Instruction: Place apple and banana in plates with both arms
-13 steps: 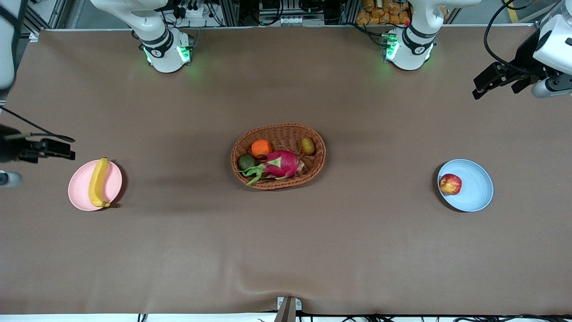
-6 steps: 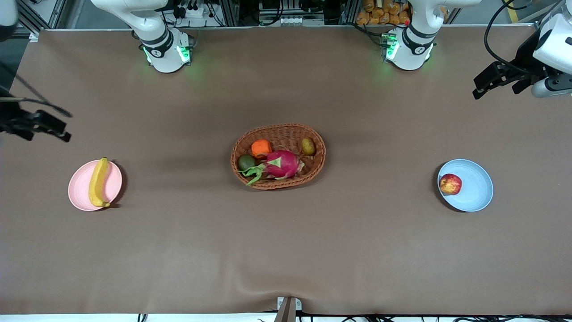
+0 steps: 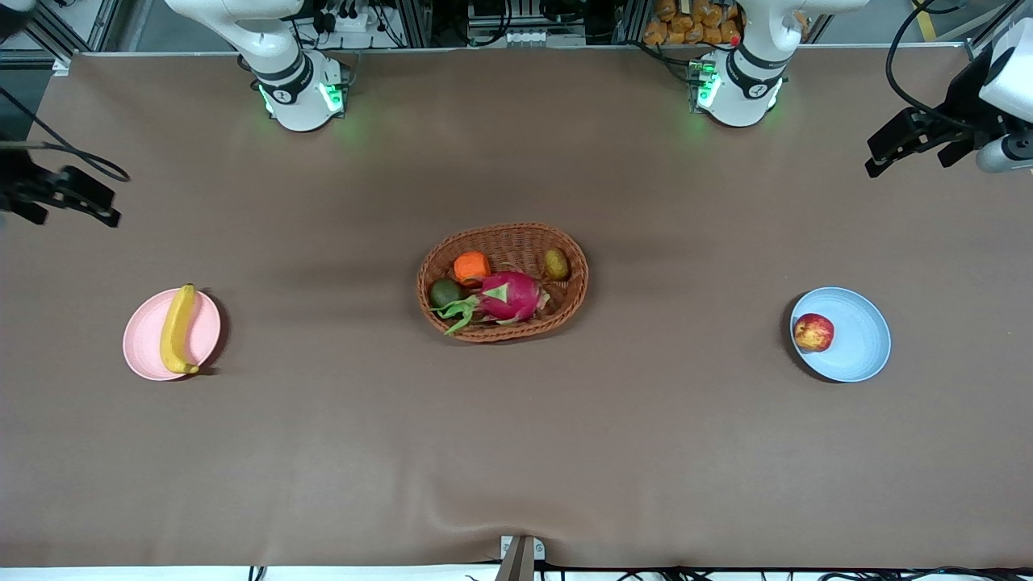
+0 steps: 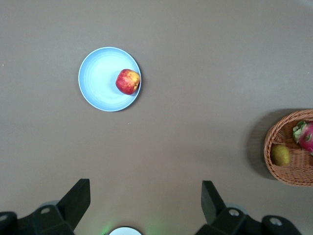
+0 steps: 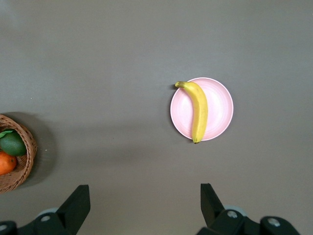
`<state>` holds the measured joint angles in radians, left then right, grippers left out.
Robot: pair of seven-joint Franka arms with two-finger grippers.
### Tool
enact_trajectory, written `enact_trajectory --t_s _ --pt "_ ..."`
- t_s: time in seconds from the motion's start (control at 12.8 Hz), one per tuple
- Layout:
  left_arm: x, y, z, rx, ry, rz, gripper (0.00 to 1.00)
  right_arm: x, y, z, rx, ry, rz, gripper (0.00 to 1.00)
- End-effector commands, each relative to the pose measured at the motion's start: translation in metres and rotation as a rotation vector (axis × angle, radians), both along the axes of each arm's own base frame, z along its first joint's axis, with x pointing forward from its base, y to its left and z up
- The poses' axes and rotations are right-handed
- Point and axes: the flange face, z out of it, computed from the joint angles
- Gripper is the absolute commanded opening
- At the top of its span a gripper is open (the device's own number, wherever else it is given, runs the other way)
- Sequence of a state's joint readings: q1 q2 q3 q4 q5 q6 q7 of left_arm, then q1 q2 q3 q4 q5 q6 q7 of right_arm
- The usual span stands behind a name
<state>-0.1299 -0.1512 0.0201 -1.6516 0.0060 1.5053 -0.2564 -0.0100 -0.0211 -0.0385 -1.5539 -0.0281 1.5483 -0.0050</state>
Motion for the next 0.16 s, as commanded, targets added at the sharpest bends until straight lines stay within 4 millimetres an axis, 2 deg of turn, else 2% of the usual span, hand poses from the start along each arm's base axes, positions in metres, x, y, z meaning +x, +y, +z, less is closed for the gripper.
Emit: enact_trajectory --t_s 0.0,0.08 --pt "0.0014 0.0038 0.0051 0.019 0.014 -0.039 1.00 0.0078 -0.0056 0.0046 -0.009 0.015 0.002 1.00" --pt "0.0010 0.0047 0.0058 0.018 0.013 -0.048 1.00 0.0080 -0.0049 0.0047 -0.003 0.013 0.004 1.00"
